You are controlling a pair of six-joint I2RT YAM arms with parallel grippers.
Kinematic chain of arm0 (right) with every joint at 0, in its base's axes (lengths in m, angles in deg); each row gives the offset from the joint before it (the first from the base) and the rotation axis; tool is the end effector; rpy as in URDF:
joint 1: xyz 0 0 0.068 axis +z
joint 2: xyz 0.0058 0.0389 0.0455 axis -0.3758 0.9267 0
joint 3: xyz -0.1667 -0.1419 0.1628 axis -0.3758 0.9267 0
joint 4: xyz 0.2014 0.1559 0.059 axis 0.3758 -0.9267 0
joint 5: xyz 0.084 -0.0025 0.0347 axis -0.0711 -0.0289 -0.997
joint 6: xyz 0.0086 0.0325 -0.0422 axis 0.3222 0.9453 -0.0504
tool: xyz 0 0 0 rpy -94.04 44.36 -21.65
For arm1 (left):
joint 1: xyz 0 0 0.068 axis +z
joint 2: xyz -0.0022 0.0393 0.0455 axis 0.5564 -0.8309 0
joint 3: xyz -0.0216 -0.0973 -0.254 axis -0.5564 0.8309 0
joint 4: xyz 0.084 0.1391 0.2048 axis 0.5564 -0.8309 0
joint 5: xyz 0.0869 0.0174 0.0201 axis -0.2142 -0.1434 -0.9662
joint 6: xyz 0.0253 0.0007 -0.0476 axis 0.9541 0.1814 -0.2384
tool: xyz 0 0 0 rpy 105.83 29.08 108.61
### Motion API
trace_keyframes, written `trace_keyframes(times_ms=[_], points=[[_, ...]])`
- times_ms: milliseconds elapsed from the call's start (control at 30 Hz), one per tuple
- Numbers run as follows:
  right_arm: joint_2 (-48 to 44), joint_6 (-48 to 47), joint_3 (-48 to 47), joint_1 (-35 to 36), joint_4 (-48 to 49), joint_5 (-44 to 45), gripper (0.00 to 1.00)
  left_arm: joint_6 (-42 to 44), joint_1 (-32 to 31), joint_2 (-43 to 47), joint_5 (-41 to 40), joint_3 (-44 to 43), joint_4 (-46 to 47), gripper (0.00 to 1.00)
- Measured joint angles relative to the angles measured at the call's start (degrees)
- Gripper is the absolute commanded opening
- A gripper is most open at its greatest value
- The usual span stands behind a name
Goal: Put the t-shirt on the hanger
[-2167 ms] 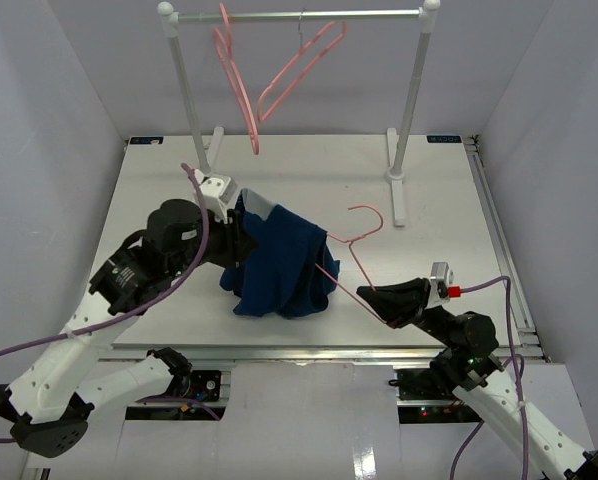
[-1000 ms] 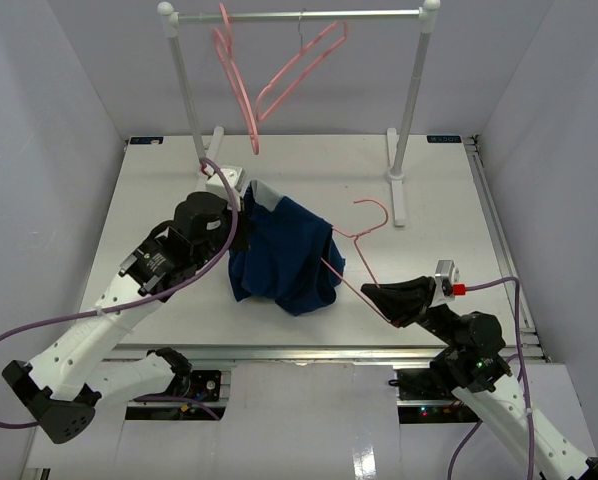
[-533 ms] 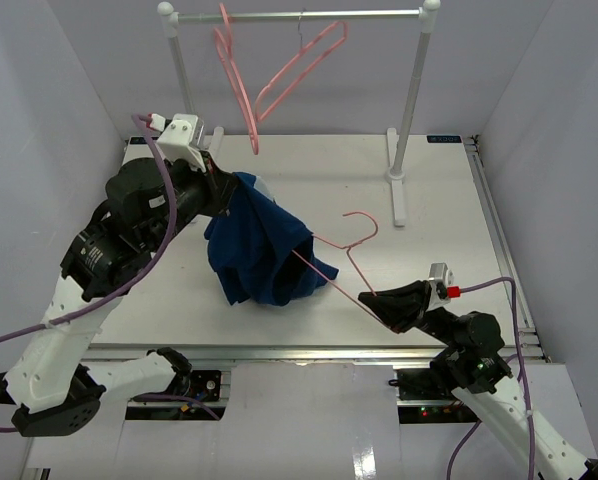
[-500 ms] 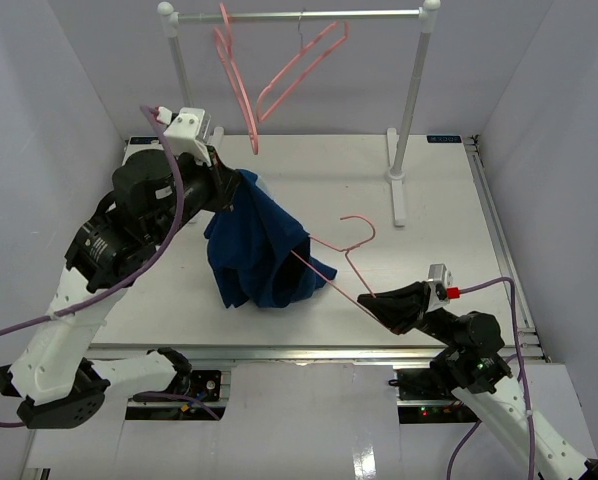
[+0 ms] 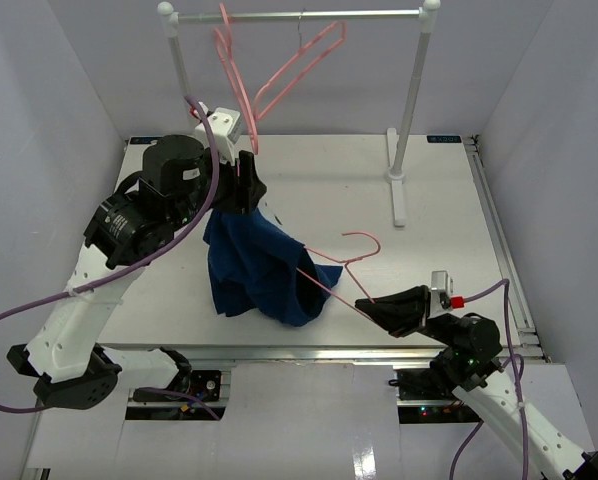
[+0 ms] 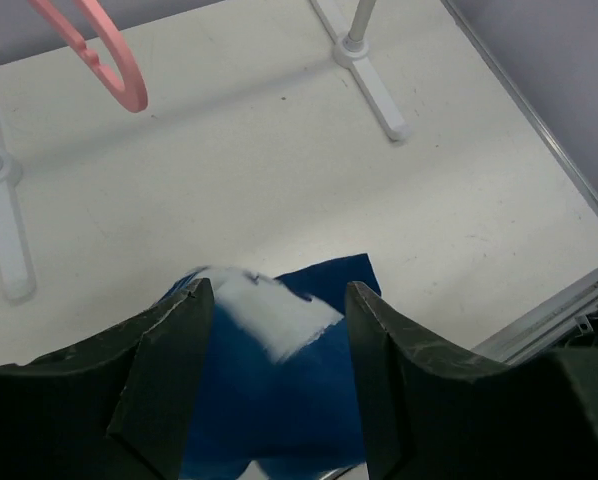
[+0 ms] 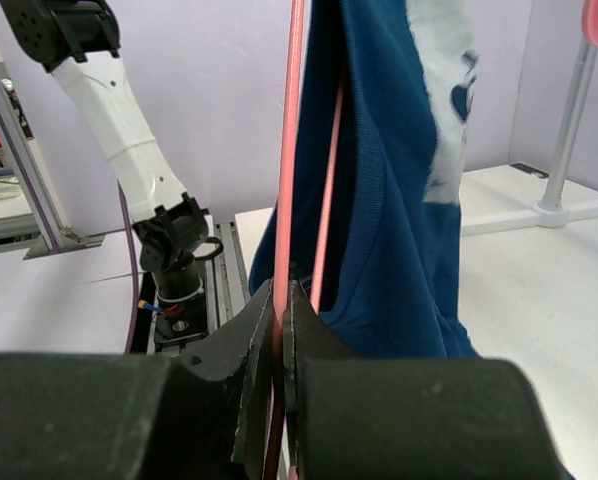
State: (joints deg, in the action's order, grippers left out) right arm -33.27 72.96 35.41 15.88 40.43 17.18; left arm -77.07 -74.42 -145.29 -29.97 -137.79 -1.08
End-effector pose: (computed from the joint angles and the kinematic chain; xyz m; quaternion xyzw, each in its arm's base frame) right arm 0.0601 0.0706 0.2435 -0.2950 0.4197 0.5478 0.6609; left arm 0.1606 -0.1315 0.5036 0.1758 0.8166 -0.1894 0.5161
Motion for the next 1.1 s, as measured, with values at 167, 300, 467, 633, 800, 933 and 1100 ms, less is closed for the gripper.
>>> trace_keyframes(times_ms=[167, 300, 467, 633, 800, 933, 1100], points=[[0.22, 0.96, 0.27, 0.0, 2.85, -0.54, 0.08, 6.35, 0.02, 2.48, 7.02, -0.6, -0.69, 0.73], [0.27, 1.08, 0.3, 0.0, 3.48, -1.02, 0.08, 15.63, 0.0, 7.89, 16.56, 3.23, 1.06, 0.72], [0.46, 0.94, 0.3, 0.0, 2.84, -1.38, 0.08, 26.67, -0.11, 10.67, 27.17, 3.67, 0.01, 0.75], [0.46, 0.21, 0.27, 0.0, 0.24, -1.72, 0.08, 33.8, -1.71, 10.54, 32.65, 3.02, -1.43, 0.74], [0.46, -0.54, 0.18, 0.0, -1.83, -2.23, 0.08, 37.83, -3.07, 8.87, 34.23, 4.62, -3.75, 0.7], [0.52, -0.77, -0.02, 0.0, -2.75, -2.72, 0.08, 39.82, -4.45, 5.97, 34.15, 7.47, -6.23, 0.66], [0.67, -0.98, -0.19, 0.0, -3.26, -3.16, 0.08, 41.13, -6.25, 3.03, 33.55, 10.88, -8.35, 0.55]])
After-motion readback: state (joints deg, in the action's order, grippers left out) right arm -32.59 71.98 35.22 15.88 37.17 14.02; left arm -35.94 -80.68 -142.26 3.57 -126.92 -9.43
